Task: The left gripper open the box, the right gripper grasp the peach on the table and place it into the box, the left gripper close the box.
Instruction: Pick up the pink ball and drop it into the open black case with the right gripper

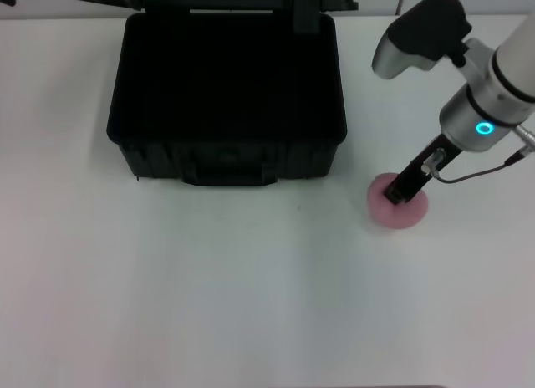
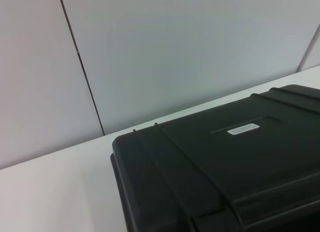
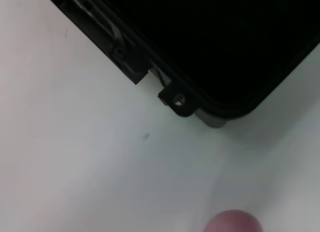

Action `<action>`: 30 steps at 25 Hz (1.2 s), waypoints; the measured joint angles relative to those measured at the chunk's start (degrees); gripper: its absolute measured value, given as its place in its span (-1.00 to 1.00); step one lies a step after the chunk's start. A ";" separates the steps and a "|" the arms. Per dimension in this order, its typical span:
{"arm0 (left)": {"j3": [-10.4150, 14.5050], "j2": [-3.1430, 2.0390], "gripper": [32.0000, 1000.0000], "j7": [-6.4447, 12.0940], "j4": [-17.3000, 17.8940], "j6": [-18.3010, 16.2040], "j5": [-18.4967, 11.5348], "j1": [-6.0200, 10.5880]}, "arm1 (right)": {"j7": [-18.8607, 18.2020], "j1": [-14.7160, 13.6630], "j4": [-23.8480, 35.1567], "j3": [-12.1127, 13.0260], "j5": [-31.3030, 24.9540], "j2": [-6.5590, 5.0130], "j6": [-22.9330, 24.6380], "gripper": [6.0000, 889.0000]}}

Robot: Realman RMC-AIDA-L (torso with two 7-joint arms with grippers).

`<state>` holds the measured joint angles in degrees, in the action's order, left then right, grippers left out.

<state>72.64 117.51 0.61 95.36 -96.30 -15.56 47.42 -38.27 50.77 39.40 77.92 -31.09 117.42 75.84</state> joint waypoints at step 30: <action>-0.04 -0.09 -0.23 0.10 0.00 -0.14 0.15 -0.67 | -8.23 -3.03 16.33 -16.57 -8.95 -2.96 12.40 -0.93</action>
<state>72.60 117.42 0.70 95.36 -96.44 -15.41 46.75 -46.50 47.74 55.73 61.35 -40.04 114.46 88.24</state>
